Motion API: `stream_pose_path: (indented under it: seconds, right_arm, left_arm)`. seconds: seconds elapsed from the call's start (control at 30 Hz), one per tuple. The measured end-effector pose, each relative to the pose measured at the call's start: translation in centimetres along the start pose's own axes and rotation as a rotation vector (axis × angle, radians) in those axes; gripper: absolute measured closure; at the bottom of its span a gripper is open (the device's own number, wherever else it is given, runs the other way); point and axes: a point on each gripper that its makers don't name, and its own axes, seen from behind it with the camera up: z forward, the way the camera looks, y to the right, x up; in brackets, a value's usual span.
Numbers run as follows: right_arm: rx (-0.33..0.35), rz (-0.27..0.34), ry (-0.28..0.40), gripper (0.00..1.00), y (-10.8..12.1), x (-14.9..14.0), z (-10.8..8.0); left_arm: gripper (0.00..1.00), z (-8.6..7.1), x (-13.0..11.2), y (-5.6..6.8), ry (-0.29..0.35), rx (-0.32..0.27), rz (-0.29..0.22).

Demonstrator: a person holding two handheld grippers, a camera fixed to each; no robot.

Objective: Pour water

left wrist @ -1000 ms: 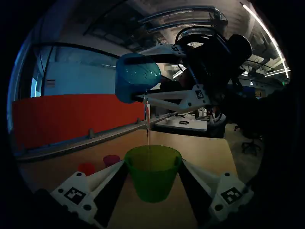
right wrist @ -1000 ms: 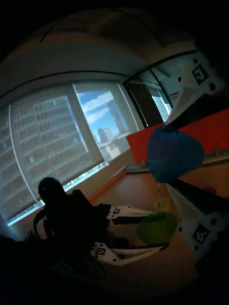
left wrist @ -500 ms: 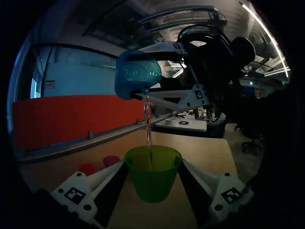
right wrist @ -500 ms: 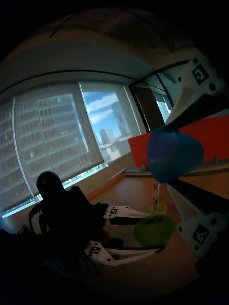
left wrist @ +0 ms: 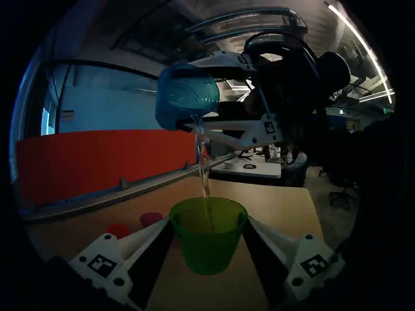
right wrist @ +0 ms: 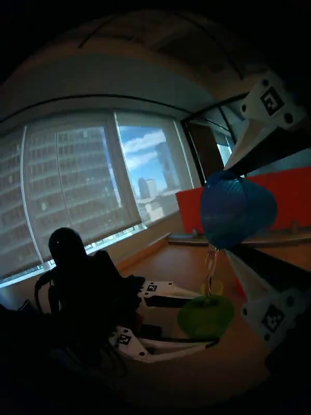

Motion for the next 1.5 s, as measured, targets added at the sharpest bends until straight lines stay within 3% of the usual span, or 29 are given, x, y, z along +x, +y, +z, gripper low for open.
stream_pose_path:
  seconds: [0.5, 1.5]
  right_arm:
    - [-0.028, -0.098, -0.002, 0.10, 0.7, -0.3, 0.0]
    - [-0.047, -0.208, 0.008, 0.10, 1.7, 0.1, 0.0]
  left_arm:
    - [0.13, 0.3, 0.1, 0.1, 0.001, 0.000, 0.005]
    - [0.14, 0.5, 0.7, 0.2, 0.007, -0.002, 0.012]
